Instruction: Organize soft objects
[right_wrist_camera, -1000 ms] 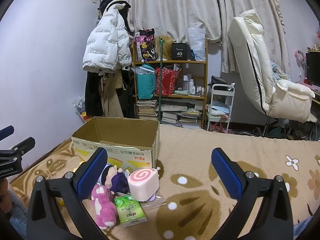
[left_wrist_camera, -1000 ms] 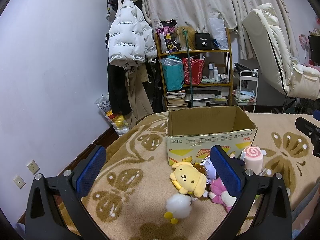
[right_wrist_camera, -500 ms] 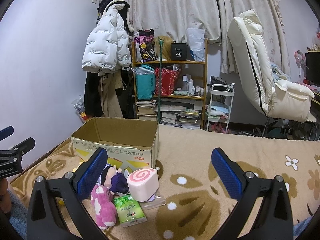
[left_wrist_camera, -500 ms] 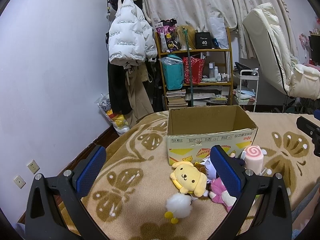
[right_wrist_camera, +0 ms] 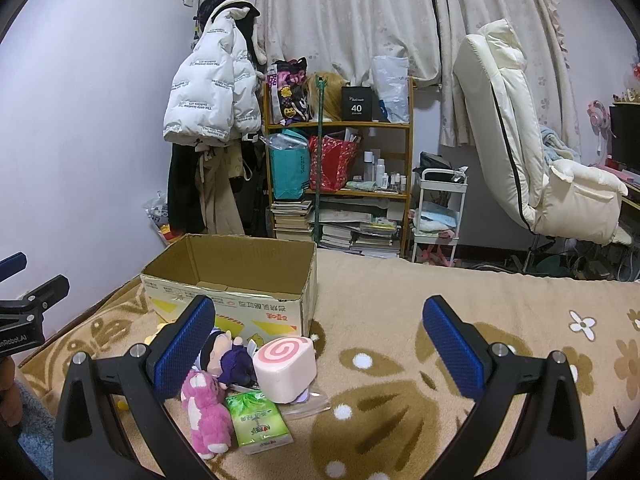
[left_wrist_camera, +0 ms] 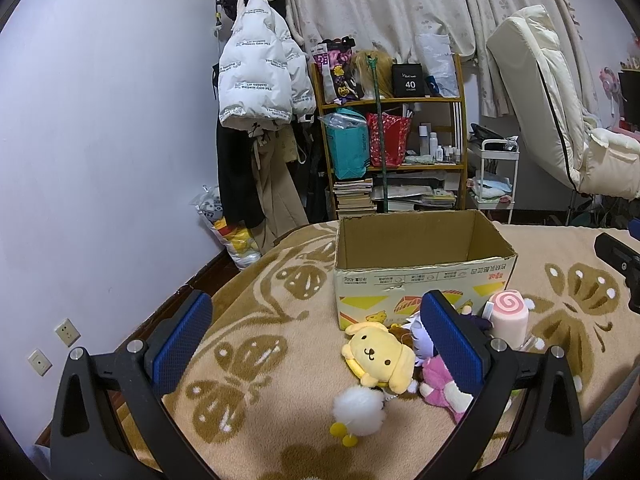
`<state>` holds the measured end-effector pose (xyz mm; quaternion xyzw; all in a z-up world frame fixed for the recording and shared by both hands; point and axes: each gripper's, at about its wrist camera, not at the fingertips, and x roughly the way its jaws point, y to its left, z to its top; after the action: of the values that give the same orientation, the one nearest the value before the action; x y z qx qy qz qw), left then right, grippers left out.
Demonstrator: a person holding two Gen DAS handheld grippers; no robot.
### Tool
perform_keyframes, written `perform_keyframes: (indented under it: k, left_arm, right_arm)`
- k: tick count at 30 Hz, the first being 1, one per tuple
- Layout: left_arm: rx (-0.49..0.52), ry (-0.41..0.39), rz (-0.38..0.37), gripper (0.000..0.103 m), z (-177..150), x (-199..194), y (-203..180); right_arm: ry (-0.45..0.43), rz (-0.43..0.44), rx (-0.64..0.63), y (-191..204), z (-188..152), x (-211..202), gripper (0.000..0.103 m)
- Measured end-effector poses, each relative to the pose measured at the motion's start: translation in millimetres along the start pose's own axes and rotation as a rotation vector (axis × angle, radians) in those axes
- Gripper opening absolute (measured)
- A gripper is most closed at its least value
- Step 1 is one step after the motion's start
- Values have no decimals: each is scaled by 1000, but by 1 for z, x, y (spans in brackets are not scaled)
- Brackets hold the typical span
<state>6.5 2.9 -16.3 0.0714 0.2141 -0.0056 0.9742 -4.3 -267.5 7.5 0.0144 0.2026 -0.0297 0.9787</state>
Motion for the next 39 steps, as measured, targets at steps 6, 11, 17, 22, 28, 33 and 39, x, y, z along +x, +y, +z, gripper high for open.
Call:
perform_keyframes:
  k: [6,11,17,22,28,33,39]
  left_arm:
    - [0,-1,2,103,0,0,-1]
    - [-3,2,6,103,0,0,1]
    - [4,2,6,103,0,0,2]
    - [5,3,8,103,0,0,2]
    - [15,28,11,103,1,5,-1]
    - [31,63,17,103,1,11,-3]
    - [37,138,-6,103,4,25,-6]
  right_arm:
    - [0,-1,0,0,1,-1,103]
    - [0,-1,-1,0,1,-1,103]
    - [0,-2,-1,0,0,0,103]
    - [0,0,0,0,0,0,103]
    - [2,0,-2,0,1,0,103]
    - [2,0,-9,0,0,-1,103]
    - [5,3,-14,1,-3,2,103]
